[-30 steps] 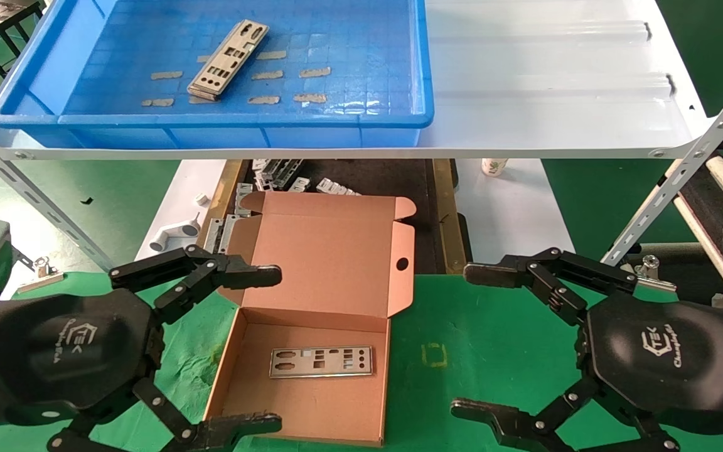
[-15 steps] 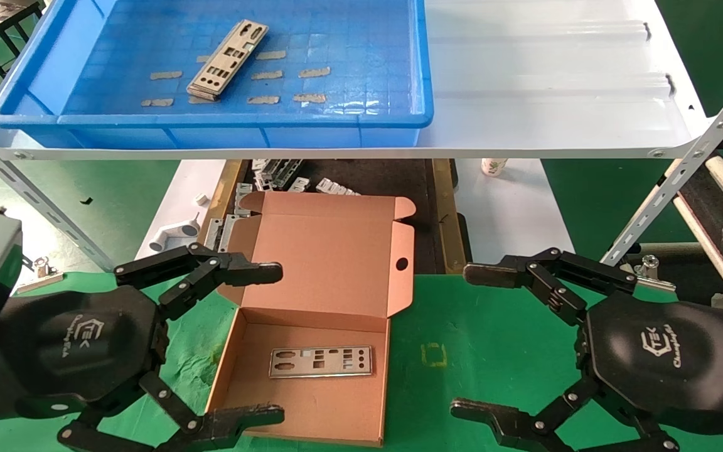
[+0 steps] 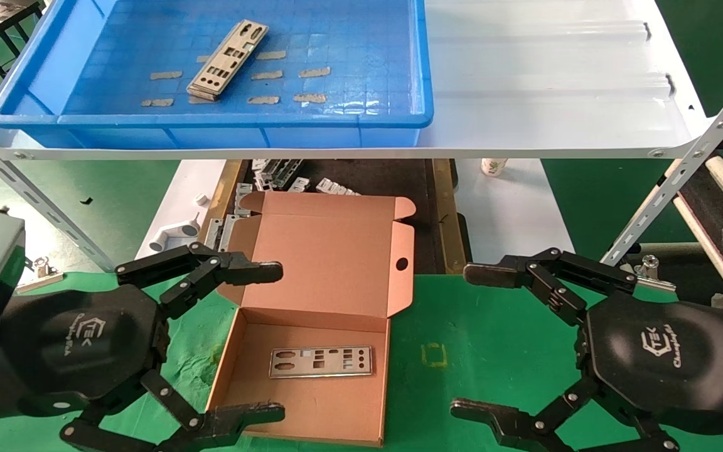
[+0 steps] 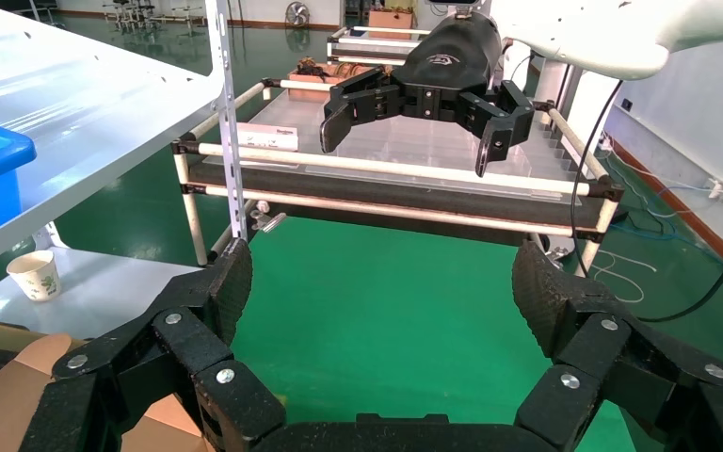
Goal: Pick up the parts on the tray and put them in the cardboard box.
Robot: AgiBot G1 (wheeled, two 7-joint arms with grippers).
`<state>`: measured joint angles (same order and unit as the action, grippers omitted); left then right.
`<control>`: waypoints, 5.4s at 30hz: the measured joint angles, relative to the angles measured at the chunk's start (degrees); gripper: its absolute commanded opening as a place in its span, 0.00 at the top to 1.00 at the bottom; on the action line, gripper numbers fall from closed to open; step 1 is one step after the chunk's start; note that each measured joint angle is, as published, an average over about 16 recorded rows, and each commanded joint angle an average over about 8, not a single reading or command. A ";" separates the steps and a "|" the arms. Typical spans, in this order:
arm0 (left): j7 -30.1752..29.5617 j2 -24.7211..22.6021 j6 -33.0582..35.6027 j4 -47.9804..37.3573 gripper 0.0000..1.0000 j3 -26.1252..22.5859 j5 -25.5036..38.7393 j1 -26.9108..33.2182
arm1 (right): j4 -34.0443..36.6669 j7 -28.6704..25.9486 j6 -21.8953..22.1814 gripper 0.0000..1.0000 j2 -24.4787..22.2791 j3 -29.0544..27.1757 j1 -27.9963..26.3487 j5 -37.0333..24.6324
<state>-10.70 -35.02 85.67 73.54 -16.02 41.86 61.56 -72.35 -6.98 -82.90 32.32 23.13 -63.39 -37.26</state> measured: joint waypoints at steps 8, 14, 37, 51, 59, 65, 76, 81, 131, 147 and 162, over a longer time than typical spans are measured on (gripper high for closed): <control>0.03 -0.03 0.00 -0.07 0.00 -0.03 0.04 0.03 | 0.00 0.00 0.00 0.00 0.00 0.00 0.00 0.00; 0.05 -0.05 0.01 -0.10 0.00 -0.06 0.06 0.05 | 0.00 0.00 0.00 0.00 0.00 0.00 0.00 0.01; 0.08 -0.08 0.01 -0.16 0.00 -0.09 0.08 0.09 | 0.00 0.00 0.00 0.00 0.00 0.00 0.00 0.03; 0.08 -0.08 0.01 -0.16 0.00 -0.10 0.08 0.10 | 0.00 0.00 0.00 0.00 0.00 0.00 0.00 0.03; 0.08 -0.08 0.01 -0.16 0.00 -0.10 0.08 0.10 | 0.00 0.00 0.00 0.00 0.00 0.00 0.00 0.03; 0.08 -0.08 0.01 -0.16 0.00 -0.10 0.07 0.10 | 0.00 0.00 0.00 0.00 0.00 0.00 0.00 0.03; 0.08 -0.08 0.01 -0.16 0.00 -0.10 0.07 0.10 | 0.00 0.00 0.00 0.00 0.00 0.00 0.00 0.03; 0.08 -0.08 0.01 -0.16 0.00 -0.10 0.07 0.10 | 0.00 0.00 0.00 0.00 0.00 0.00 0.00 0.03; 0.08 -0.08 0.01 -0.16 0.00 -0.10 0.07 0.10 | 0.00 0.00 0.00 0.00 0.00 0.00 0.00 0.00; 0.08 -0.08 0.01 -0.16 0.00 -0.10 0.07 0.10 | 0.00 0.00 0.00 0.00 0.00 0.00 0.00 -0.01; 0.08 -0.08 0.01 -0.16 0.00 -0.10 0.07 0.10 | 0.00 0.00 0.00 0.00 0.00 0.00 0.00 0.00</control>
<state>-10.62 -35.10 85.68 73.37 -16.11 41.93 61.65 -72.35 -6.98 -82.90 32.32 23.13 -63.39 -37.26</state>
